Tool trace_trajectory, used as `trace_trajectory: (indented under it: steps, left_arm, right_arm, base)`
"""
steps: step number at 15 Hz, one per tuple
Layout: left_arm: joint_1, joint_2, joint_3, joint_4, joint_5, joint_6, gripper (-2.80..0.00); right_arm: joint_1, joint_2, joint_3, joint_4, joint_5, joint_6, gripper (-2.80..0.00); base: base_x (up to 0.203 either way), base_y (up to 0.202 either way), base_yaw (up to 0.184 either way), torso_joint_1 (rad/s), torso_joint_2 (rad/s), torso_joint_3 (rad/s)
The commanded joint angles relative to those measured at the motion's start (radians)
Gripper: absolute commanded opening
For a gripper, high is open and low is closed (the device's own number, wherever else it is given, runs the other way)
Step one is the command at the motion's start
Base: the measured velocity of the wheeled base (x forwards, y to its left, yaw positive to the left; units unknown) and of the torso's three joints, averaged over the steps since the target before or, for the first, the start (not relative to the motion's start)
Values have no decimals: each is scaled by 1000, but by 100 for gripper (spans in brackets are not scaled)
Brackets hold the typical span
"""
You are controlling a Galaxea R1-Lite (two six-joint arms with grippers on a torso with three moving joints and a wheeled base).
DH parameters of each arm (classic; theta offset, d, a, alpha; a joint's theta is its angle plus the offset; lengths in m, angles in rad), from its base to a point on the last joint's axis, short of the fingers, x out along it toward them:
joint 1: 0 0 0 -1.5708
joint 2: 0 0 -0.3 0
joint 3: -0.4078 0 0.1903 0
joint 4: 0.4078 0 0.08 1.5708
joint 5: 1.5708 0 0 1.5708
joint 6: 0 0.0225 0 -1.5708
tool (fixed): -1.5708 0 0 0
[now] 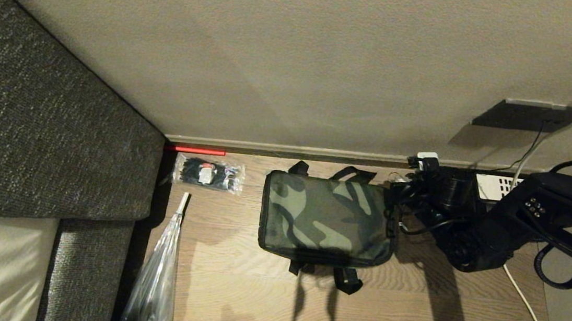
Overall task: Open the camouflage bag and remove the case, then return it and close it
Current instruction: Open the top of the storage box
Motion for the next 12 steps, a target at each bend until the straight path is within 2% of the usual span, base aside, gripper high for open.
trace_trajectory:
  steps: [1, 5, 7, 8, 12]
  left_arm:
    - [0, -2, 3, 0, 0, -1, -280]
    - [-1, -2, 3, 0, 0, -1, -280]
    - [0, -2, 3, 0, 0, -1, -280]
    - [0, -2, 3, 0, 0, -1, -280]
    - [0, -2, 2, 0, 0, -1, -280]
  right_arm:
    - [1, 18, -54, -11, 1, 6, -280]
    - [21, 19, -53, -12, 5, 20, -280]
    - [26, 16, -10, -11, 12, 46, -280]
    - [27, 8, 20, -5, 33, 61, 0]
    - [23, -86, 167, -10, 85, 61, 0]
  base:
    - [0, 0, 0, 0, 0, 0]
    - [0, 0, 0, 0, 0, 0]
    - [0, 0, 0, 0, 0, 0]
    - [0, 0, 0, 0, 0, 0]
    - [0, 0, 0, 0, 0, 0]
